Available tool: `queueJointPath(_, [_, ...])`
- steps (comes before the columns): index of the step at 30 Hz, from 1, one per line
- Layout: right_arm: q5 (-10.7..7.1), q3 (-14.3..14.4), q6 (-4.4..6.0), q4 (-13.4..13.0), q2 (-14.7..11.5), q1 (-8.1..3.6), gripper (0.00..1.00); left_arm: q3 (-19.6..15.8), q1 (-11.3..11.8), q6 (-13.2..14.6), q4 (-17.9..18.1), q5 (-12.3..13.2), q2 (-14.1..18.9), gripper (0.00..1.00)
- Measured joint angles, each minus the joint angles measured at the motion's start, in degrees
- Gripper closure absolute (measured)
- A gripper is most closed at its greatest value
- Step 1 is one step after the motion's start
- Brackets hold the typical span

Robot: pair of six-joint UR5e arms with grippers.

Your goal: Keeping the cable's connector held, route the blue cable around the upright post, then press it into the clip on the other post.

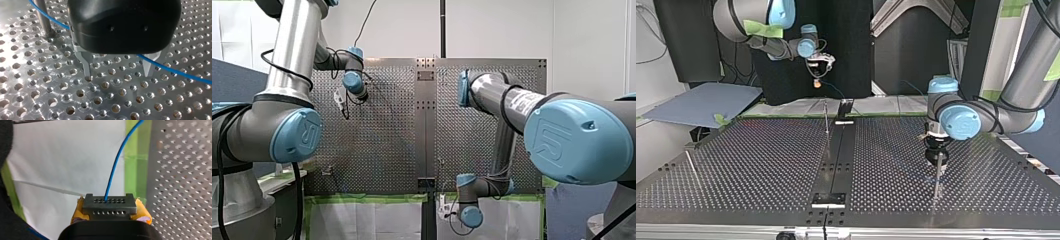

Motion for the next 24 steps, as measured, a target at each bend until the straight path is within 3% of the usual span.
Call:
queueJointPath(13, [0.33, 7.89, -0.38, -7.84, -7.69, -0.64, 1.0, -0.01, -0.04, -0.05, -0.71, -0.79, -0.03, 0.0])
queueJointPath(24, [0.44, 13.71, -1.04, -13.67, -8.58, -0.71, 1.0, 0.0, -0.28, -0.23, -0.99, -0.84, 0.0, 0.0])
